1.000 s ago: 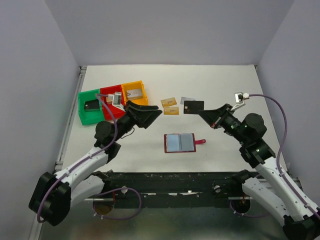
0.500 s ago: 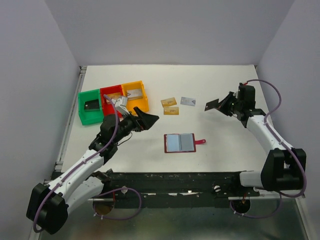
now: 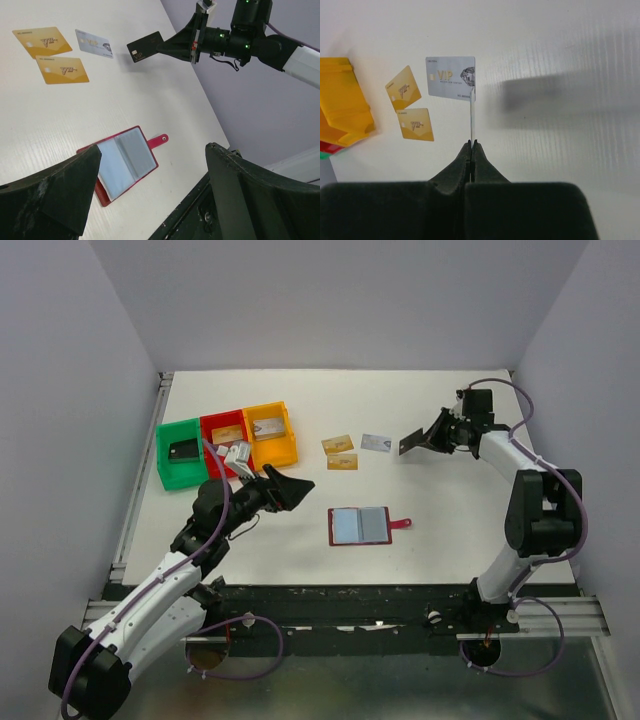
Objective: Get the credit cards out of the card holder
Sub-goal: Place the credit card at the center of the board.
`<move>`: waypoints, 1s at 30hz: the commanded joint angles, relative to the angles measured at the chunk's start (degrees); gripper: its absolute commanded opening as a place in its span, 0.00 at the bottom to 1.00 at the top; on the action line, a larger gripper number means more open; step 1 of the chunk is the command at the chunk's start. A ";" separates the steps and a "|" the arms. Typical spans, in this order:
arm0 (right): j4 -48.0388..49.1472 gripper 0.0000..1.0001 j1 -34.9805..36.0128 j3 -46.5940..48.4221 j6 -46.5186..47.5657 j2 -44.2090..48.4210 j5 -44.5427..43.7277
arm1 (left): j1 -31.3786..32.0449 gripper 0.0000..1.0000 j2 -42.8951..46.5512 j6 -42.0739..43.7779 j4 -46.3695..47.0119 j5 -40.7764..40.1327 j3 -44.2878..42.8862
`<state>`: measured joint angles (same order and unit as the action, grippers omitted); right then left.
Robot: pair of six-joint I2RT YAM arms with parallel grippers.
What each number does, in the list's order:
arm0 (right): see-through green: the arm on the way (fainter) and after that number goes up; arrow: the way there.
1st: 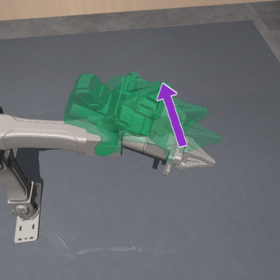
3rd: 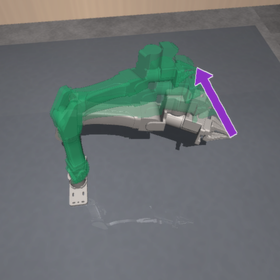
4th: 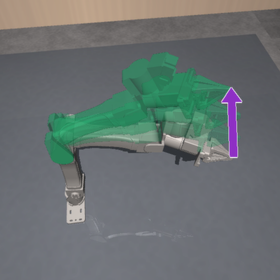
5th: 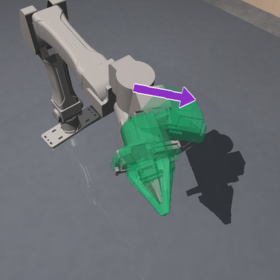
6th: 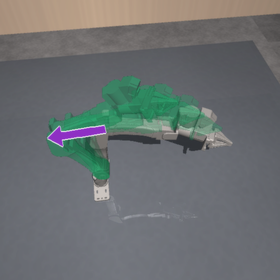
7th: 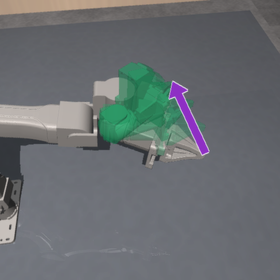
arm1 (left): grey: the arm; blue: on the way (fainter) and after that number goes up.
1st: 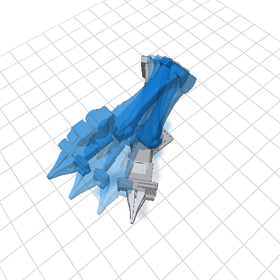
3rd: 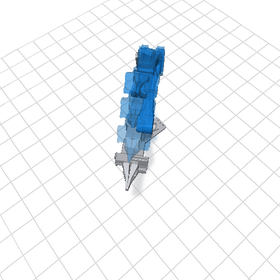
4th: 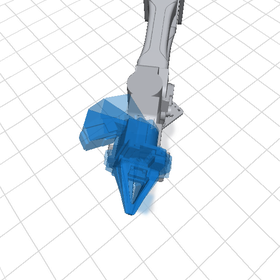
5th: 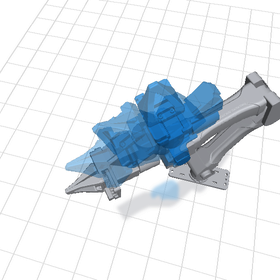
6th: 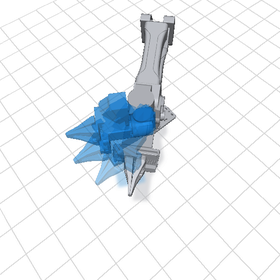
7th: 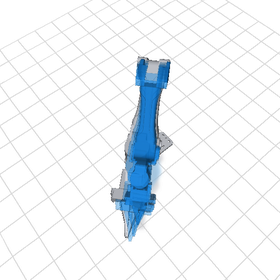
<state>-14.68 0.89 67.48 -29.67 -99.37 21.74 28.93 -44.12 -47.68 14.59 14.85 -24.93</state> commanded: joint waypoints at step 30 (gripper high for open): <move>-9.75 0.39 -3.43 9.86 7.00 -11.28 -2.05 | -0.19 0.99 -2.64 2.07 0.09 1.06 0.14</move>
<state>-22.55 -1.96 76.99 -23.57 -110.26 21.34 28.93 -46.30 -46.06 13.69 15.09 -24.91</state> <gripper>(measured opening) 0.368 0.992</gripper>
